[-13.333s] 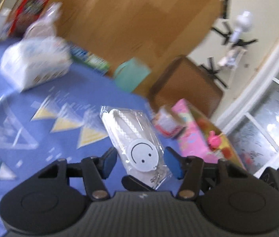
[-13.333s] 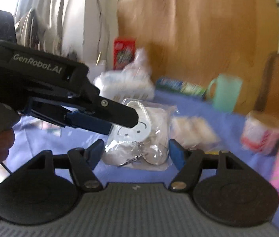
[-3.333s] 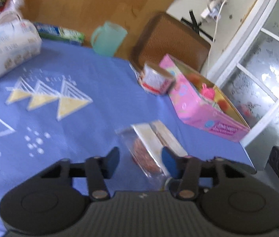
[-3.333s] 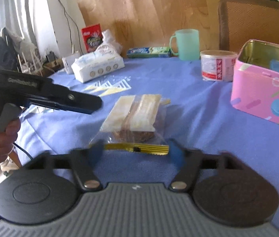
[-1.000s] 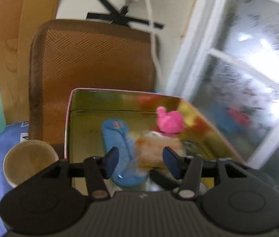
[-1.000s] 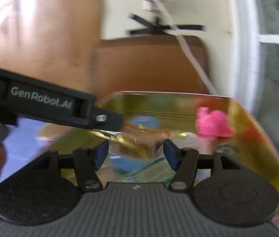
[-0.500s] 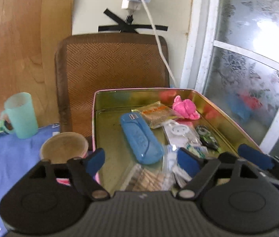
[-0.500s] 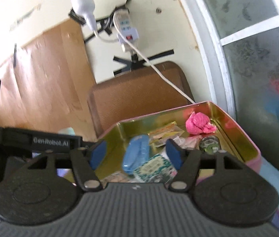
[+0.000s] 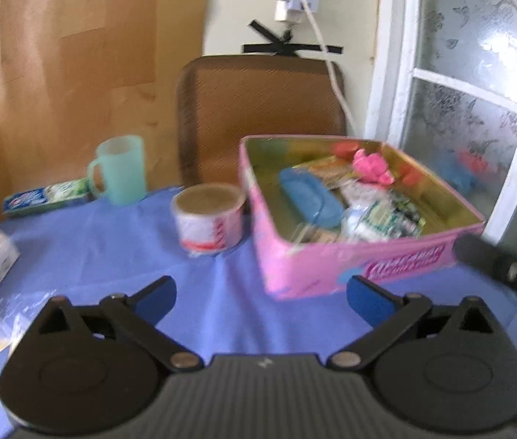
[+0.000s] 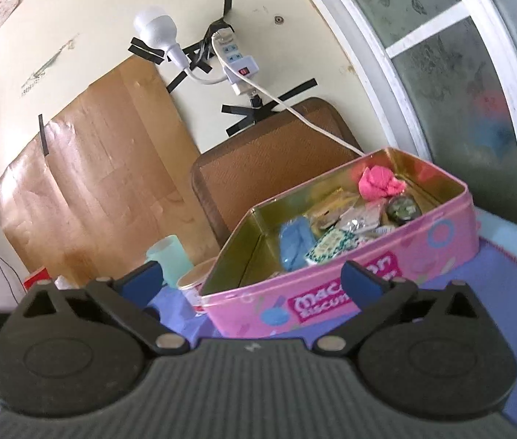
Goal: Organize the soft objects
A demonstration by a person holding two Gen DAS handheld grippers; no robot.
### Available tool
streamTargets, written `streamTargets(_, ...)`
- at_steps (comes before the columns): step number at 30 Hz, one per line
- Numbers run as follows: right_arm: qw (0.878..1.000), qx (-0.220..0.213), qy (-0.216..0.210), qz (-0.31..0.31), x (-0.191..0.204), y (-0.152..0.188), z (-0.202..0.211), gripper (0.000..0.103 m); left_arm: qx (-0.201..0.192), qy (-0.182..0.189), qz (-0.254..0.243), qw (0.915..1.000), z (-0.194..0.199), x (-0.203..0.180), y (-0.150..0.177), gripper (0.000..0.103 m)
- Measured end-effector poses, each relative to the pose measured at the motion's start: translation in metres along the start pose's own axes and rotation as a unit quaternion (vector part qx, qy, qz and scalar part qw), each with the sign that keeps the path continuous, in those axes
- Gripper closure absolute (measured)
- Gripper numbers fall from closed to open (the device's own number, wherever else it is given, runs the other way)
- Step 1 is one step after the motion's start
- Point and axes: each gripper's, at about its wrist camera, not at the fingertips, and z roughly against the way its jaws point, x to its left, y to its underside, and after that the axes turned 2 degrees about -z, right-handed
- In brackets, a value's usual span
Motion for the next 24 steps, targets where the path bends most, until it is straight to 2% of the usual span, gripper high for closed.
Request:
streamTargets(5,0.999,0.032,0.010,-0.001,0.019,0.001,-0.007,0.000,0.006,-0.027,-0.002,0.9996,0.010,0.010,0.021,0.000)
streamTargets(10,1.000,0.017,0.024,0.011,0.034,0.007,-0.005,0.000,0.002,-0.023,0.016,0.9996,0.017,0.022,0.030,0.000)
streamTargets(15,0.998,0.014,0.050,0.028,0.045,0.011,-0.007,0.000,-0.007,-0.040,0.030,0.9987,0.021,0.031,0.034,0.000)
streamTargets(19,0.998,0.011,0.056,0.035,0.052,0.015,-0.007,0.000,-0.013,-0.040,0.045,0.9981,0.024,0.040,0.036,0.000)
streamTargets(24,0.998,0.015,0.054,0.037,0.055,0.016,-0.010,0.000,-0.018,-0.058,0.057,0.9966,0.025,0.047,0.037,0.000)
